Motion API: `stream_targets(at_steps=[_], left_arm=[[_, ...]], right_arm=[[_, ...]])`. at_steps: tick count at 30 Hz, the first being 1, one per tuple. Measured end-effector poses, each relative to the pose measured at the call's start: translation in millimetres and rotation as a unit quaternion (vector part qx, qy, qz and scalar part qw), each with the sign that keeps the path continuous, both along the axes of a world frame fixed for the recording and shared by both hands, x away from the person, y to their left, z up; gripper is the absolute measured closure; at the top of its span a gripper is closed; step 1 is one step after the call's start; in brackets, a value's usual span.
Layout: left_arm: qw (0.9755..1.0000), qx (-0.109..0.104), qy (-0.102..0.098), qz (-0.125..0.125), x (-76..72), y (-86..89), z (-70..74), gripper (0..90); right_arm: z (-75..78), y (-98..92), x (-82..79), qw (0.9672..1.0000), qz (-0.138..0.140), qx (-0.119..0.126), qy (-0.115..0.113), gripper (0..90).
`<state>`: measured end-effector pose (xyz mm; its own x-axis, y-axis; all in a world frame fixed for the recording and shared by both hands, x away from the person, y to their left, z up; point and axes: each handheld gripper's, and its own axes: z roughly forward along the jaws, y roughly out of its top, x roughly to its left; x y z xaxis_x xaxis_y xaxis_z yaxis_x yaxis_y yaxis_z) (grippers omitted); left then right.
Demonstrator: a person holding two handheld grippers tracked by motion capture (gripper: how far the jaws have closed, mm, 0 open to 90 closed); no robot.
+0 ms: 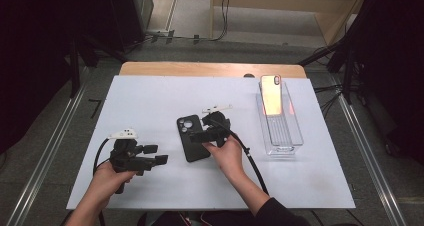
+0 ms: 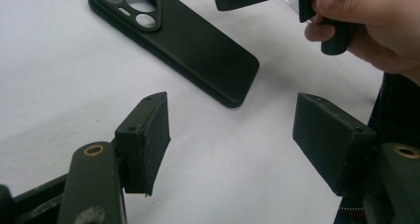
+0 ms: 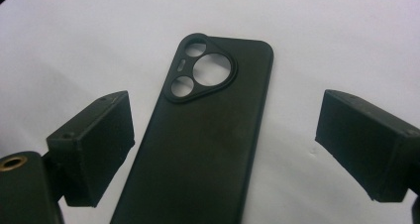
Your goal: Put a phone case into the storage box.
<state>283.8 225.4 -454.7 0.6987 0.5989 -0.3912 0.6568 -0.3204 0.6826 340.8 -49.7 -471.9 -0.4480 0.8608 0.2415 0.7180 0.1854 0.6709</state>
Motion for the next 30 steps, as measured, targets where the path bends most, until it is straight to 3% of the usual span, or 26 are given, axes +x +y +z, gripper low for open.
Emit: stream_targets(at_steps=[14,30], left_arm=[[1.0,0.0,0.006,0.003,1.6,1.4,-0.5,31.1],[1.0,-0.002,0.007,0.006,1.9,3.0,0.6,31.1]], right_arm=[[-10.4,16.4,3.5,0.9987,-0.046,-0.004,-0.021,6.4],[-11.4,37.2,2.1,0.999,-0.036,-0.014,-0.023,6.4]])
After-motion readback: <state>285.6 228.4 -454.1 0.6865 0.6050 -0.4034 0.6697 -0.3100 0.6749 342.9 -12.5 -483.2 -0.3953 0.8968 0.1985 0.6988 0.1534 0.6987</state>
